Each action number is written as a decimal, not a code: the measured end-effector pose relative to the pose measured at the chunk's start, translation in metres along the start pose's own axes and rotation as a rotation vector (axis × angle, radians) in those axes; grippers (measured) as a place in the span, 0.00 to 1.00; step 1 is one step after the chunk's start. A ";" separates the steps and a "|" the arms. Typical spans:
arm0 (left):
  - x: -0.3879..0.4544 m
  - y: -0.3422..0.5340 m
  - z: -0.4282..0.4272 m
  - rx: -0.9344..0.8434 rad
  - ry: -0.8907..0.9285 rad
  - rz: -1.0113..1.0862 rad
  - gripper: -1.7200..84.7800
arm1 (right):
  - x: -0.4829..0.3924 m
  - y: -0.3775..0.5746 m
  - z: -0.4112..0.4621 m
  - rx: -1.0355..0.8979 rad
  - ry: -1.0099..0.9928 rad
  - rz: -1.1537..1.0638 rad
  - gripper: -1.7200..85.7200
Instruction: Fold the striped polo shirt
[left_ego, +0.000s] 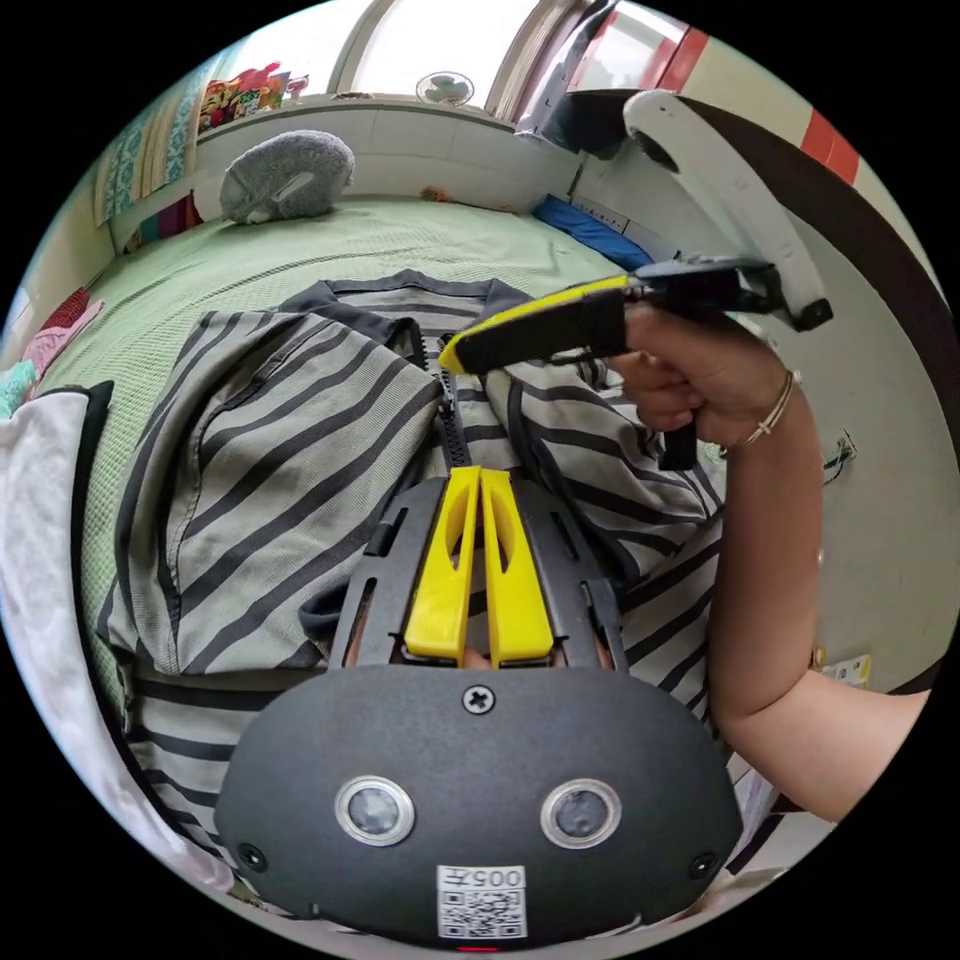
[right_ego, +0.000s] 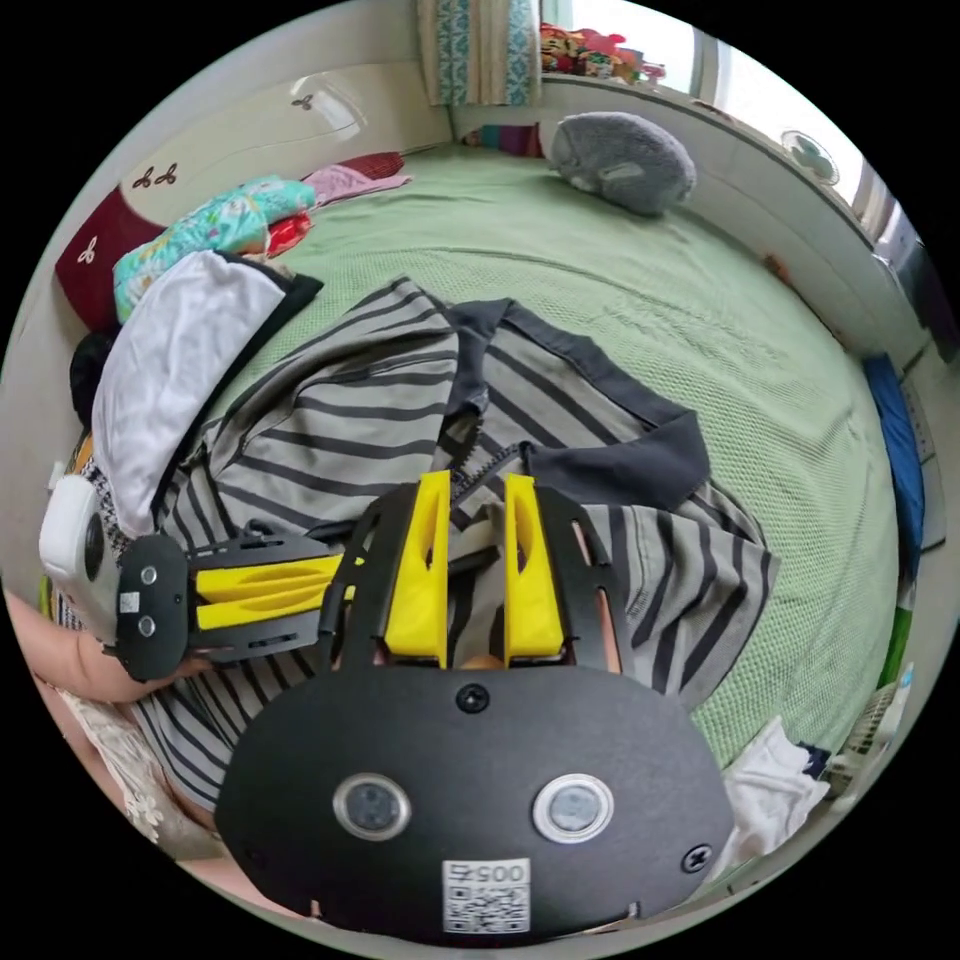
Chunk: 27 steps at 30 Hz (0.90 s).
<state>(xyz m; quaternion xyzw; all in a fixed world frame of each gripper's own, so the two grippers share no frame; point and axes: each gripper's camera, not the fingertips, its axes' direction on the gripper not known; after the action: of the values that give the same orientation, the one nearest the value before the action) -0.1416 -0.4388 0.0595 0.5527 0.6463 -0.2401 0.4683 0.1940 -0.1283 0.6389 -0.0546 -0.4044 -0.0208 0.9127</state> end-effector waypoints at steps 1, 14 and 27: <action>-0.005 0.000 -0.011 0.041 0.012 -0.018 0.01 | -0.003 -0.002 0.005 -0.014 0.011 -0.010 0.11; -0.058 -0.007 -0.017 -0.068 -0.108 -0.166 0.01 | -0.013 -0.005 0.033 0.001 -0.015 -0.062 0.12; -0.066 -0.011 -0.022 -0.065 -0.115 -0.164 0.01 | -0.032 0.002 0.037 0.003 0.050 -0.172 0.09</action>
<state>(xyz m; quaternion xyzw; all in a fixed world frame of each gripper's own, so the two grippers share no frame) -0.1631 -0.4562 0.1248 0.4678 0.6687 -0.2877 0.5013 0.1451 -0.1220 0.6400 -0.0178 -0.3848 -0.0997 0.9174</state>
